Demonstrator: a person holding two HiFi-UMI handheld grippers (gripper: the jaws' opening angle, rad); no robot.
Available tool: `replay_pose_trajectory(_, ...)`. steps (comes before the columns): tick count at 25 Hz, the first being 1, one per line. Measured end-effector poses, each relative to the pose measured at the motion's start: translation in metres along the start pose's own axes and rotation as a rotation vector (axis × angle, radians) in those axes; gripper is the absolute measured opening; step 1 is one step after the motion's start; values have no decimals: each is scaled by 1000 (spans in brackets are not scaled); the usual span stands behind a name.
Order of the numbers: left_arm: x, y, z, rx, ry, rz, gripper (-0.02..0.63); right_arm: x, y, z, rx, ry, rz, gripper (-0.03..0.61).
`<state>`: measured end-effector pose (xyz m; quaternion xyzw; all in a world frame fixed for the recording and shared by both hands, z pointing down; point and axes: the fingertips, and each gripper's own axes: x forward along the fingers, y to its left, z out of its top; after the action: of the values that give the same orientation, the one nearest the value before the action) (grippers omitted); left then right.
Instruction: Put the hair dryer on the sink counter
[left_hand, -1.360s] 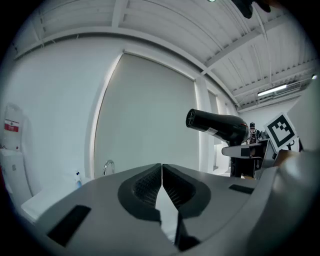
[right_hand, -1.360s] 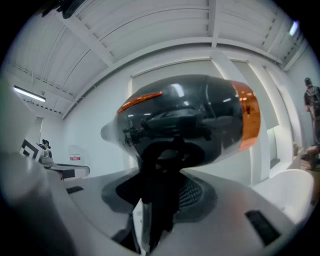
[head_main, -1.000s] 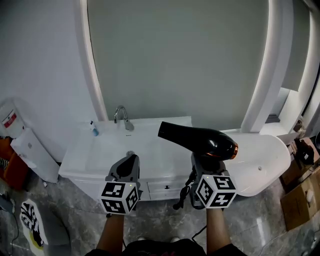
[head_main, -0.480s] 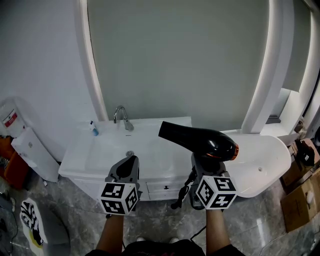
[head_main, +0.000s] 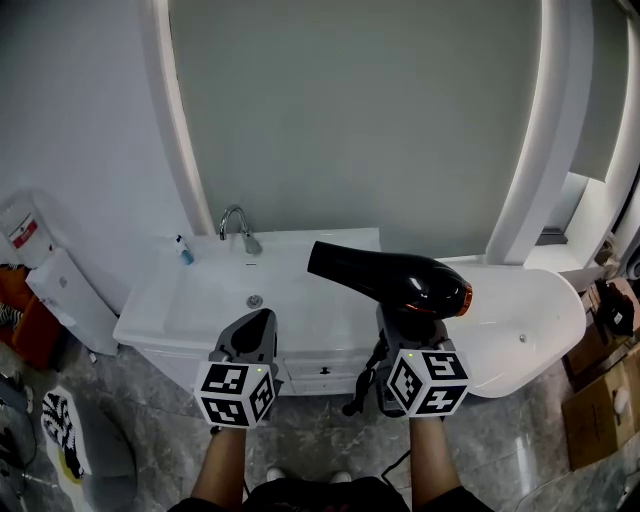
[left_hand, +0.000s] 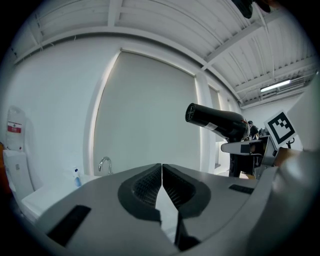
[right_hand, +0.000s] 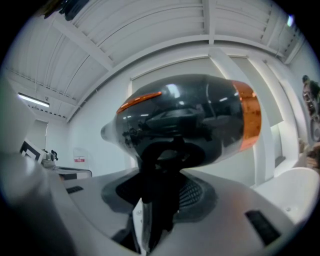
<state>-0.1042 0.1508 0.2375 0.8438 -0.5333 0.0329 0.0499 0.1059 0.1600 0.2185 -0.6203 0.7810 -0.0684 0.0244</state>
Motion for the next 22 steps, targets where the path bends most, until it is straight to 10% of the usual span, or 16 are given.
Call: replay_pose_trajectory(22,67,24,-16,-4,36,3,11,69,-28,-15,22,24,18,179)
